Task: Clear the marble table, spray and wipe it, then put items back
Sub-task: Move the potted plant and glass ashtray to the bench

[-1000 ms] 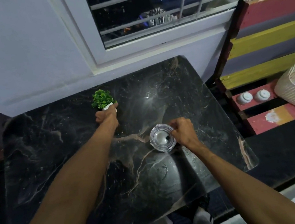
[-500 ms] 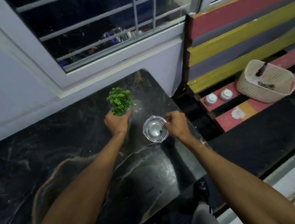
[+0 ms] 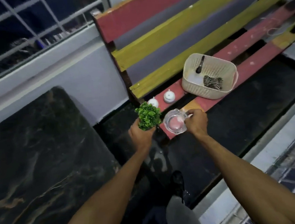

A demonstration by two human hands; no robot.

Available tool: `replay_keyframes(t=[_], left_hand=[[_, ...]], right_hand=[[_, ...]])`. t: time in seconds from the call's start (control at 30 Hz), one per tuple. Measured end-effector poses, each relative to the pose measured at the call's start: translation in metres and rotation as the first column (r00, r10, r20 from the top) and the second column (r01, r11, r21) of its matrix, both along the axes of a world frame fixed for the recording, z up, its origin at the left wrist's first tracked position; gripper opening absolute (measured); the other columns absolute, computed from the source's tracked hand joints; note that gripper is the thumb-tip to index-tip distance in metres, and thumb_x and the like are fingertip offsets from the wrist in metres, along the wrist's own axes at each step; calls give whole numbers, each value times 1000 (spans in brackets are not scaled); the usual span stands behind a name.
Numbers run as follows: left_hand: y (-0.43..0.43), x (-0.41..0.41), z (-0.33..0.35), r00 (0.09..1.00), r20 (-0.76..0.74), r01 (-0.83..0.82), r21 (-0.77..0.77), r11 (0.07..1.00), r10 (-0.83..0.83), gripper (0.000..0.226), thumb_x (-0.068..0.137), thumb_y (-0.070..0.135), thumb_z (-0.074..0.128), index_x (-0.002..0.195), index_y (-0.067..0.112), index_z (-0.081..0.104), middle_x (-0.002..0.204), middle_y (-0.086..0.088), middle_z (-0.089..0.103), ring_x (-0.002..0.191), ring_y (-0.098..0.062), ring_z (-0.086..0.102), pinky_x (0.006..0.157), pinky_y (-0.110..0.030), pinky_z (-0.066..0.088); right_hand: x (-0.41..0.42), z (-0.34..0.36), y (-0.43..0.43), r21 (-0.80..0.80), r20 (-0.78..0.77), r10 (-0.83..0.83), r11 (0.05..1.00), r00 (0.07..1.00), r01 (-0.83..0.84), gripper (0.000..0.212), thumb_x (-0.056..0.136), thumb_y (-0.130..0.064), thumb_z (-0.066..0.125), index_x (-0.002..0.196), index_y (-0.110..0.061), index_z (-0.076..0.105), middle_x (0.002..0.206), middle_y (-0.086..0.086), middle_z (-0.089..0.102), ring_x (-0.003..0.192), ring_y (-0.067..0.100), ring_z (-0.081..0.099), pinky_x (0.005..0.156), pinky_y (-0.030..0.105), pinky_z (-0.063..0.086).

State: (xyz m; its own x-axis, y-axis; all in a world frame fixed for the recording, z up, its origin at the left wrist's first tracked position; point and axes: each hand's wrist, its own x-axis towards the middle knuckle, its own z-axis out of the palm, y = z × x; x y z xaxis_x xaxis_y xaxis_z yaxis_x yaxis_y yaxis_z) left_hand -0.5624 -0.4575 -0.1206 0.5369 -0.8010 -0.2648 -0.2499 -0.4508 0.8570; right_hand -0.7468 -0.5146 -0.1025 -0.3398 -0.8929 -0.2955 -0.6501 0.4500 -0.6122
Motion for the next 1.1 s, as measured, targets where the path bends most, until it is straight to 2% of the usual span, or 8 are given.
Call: replay_keyframes(t=[0.13,0.23,0.33,0.5,0.63,0.87,0.97,1.1], left_hand=[[-19,-65,-45,999,-5,39,2,999,-39,32,69,17,94,96,9,80,79,-2,77,70,-1,60,63,-24,43],[-35,-97,-90,999,-1,41,103,994,-41,36,67,14,95,98,3,80,87,-13,79,80,-25,73,67,-35,55],[-47,-115,-129,1000,-1,31,155,987,-31,37,68,15,94,98,1,78,90,-15,78,85,-33,73,70,-43,59],[-58,-129,-169,1000,6,11,97,995,-12,36,68,8,94,100,9,78,81,11,71,80,-15,67,67,-13,49],[-64,-136,-192,998,56,-5,149,989,-3,53,67,8,96,114,-1,74,109,-13,74,100,-27,68,89,-35,57],[-70,-133,-211,996,91,-20,157,987,6,56,66,8,95,118,0,74,114,-12,73,103,-23,65,88,-20,46],[-72,-131,-216,995,100,-16,171,985,-1,60,68,1,92,125,0,71,122,-14,72,113,-26,66,103,-32,50],[-71,-131,-221,998,65,-7,166,986,-3,65,66,4,96,126,2,72,121,-13,74,112,-28,68,101,-41,55]], right_hand=[[-64,-54,-30,65,2,-58,996,998,58,25,82,-4,63,103,-7,77,106,20,76,104,40,68,89,40,53],[-92,-98,-49,69,3,-67,995,998,67,13,85,-5,63,89,-3,75,92,18,76,91,40,68,74,33,46],[-106,-140,-67,66,-1,-67,996,998,67,11,87,-4,63,85,2,73,88,21,74,88,42,67,72,35,46],[-107,-182,-91,72,6,-35,997,999,34,25,79,4,61,98,-1,75,101,19,75,96,39,68,81,40,52],[-105,-203,-100,78,41,-21,997,999,18,30,74,7,59,98,-1,75,96,17,75,90,35,70,77,34,51],[-103,-222,-104,103,37,18,994,999,-21,32,79,6,58,104,-3,74,100,19,73,92,34,70,79,36,54],[-102,-230,-106,107,41,13,994,999,-17,31,79,7,58,104,-3,74,100,20,72,91,36,69,80,38,55],[-102,-235,-104,99,33,18,995,999,-21,25,80,7,61,100,-1,74,97,17,74,90,33,69,73,29,48]])
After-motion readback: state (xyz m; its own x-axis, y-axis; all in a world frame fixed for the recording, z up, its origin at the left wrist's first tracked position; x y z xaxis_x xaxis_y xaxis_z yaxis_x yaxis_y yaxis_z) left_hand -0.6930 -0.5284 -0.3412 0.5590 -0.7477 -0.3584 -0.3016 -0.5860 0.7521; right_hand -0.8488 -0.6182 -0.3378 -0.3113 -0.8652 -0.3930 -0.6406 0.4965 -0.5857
